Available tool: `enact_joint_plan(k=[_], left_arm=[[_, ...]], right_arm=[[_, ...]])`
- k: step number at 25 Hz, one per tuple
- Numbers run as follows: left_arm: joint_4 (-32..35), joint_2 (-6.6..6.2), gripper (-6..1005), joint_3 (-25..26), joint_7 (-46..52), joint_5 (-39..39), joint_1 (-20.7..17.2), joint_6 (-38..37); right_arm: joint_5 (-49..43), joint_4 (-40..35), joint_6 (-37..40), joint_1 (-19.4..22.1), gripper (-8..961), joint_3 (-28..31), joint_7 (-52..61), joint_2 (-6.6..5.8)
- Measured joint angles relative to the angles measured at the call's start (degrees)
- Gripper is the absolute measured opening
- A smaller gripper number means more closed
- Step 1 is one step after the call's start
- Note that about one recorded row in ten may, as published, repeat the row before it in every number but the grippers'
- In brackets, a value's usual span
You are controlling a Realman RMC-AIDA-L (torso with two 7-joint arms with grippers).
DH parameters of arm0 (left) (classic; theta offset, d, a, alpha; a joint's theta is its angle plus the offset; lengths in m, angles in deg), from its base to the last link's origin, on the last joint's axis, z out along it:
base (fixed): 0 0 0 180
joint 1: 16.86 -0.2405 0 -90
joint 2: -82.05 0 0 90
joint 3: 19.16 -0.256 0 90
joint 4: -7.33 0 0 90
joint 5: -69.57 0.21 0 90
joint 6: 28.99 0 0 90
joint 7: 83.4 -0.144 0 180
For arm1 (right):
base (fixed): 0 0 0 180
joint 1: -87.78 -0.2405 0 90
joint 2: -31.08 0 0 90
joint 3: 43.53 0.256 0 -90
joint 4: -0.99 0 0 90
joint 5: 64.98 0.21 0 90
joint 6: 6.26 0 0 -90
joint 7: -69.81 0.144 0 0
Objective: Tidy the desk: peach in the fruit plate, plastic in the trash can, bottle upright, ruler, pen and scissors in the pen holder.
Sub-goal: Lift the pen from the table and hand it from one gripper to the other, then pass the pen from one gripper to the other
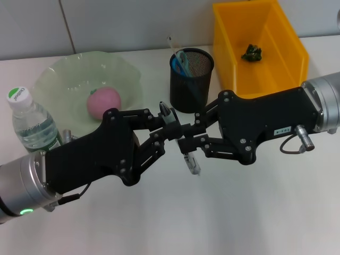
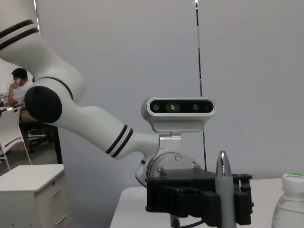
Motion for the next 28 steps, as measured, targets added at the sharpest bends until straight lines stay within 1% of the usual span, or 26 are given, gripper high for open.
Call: enact_joint_plan(k=[12,20,24,28], left_arm=[[0.05,0.00,146,0.48,0.55,-0.04,0.07,0.06],[0.00,-0.09,146,0.53,0.72,-1.77,-0.19,0.14],[-0.03,-0.09,146,0.63,0.83,-1.78,-0.21,0.22],[-0.11,-0.09,147,0.68,0.99,-1.78,-0.23,0.23]], right_arm=[[0.01,-0.09,-0.11,-0.28,149,0.09,2.03,-0.29],[-0.78,-0.18,-0.99,-0.44,152,0.03,3.13,-0.35],[-1.03,-0.31,-1.28,-0.55,333,0.03,3.51,-0.34],[-1.03,-1.63,-1.29,-0.07,555,0.18,4.41,-0.28]])
